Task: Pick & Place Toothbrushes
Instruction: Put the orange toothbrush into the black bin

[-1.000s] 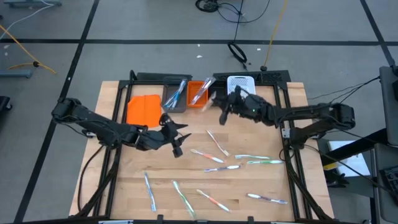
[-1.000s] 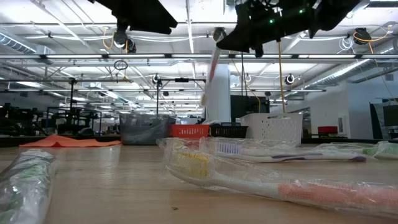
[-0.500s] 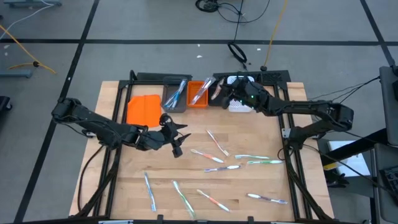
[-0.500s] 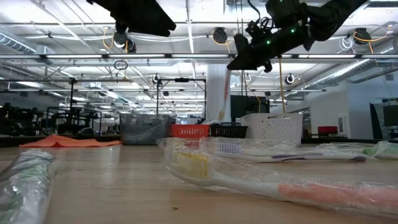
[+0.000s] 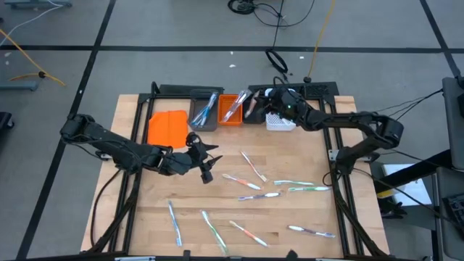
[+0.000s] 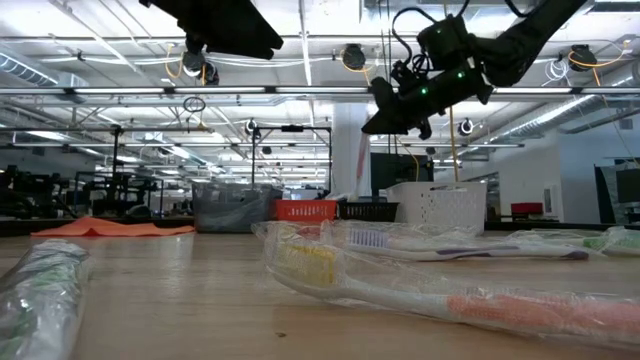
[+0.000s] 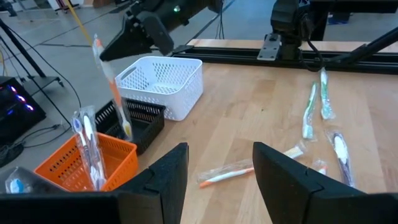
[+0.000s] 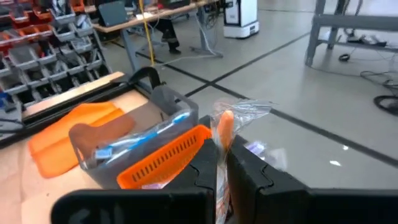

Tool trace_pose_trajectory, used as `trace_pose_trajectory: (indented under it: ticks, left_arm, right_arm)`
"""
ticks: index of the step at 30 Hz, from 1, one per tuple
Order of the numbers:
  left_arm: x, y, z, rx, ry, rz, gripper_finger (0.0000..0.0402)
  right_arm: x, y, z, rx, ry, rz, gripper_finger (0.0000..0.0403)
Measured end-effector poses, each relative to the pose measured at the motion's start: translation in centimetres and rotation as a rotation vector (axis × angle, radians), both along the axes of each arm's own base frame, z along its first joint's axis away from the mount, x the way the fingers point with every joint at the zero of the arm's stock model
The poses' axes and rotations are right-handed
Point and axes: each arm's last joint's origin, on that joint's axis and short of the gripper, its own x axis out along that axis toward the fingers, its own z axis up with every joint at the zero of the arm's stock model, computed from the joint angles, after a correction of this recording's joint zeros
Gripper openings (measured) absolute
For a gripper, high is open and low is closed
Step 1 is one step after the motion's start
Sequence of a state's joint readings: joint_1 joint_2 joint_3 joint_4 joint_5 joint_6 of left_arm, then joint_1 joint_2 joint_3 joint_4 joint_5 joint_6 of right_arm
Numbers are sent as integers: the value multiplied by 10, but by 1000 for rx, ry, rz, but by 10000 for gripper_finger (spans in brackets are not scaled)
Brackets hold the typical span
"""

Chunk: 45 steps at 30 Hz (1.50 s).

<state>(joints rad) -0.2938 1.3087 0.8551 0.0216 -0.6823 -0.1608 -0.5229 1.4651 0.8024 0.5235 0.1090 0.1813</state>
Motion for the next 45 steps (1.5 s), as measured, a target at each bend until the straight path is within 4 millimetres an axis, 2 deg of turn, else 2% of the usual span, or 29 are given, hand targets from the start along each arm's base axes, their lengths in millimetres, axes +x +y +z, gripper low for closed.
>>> trace_pose_trajectory:
  ticks: [11, 18, 23, 29, 39, 45]
  left_arm:
    - [0, 1, 0, 0, 0, 3, 182]
    - [1, 4, 0, -5, 0, 16, 182]
    - [1, 5, 0, -4, 1, 20, 182]
    - [1, 5, 0, -5, 1, 20, 182]
    - [1, 5, -1, -6, 1, 19, 182]
    - [1, 5, 0, -6, 1, 19, 182]
  right_arm:
    - [3, -11, -17, 60, 6, -2, 8]
    - [4, -10, -19, 75, 12, 21, 11]
    - [4, -10, -18, 68, 15, 21, 30]
    - [2, -12, -21, 48, 54, -49, 79]
    - [1, -13, -20, 13, 79, -100, 201]
    - [1, -13, -20, 13, 79, -98, 243]
